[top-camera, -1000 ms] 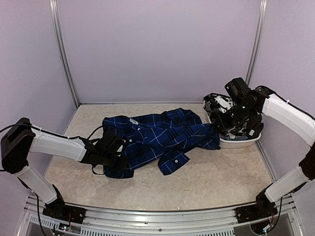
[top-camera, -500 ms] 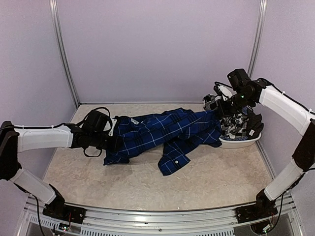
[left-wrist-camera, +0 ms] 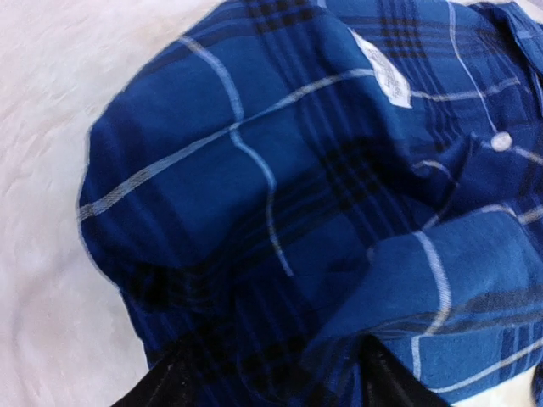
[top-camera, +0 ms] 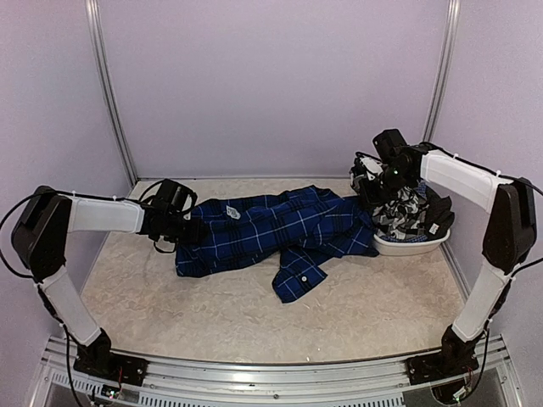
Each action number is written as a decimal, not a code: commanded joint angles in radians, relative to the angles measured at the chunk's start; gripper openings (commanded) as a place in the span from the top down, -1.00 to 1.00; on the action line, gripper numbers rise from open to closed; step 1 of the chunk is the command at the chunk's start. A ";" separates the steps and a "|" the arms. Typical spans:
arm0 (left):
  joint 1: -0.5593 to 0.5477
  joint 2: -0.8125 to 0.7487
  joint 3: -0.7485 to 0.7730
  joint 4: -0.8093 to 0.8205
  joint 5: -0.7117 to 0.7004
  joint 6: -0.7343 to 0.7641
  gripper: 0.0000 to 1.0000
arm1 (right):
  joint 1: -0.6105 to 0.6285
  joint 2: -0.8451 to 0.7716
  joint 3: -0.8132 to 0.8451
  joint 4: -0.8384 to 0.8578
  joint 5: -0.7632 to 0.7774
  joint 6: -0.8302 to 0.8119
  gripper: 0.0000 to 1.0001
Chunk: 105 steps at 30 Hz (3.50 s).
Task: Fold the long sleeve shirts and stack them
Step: Pick up the crumpled shirt from the center of the board.
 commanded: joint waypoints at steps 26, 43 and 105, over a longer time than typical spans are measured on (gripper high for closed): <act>-0.368 -0.427 -0.333 -0.004 -0.194 -0.129 -0.83 | -0.015 0.202 0.147 0.076 -0.082 -0.012 1.00; -0.336 -0.181 -0.202 -0.157 -0.208 -0.226 -0.37 | -0.014 0.164 0.105 0.083 -0.087 -0.025 1.00; -0.158 -0.205 -0.395 0.296 -0.004 -0.273 0.47 | -0.015 0.125 0.072 0.086 -0.145 -0.025 1.00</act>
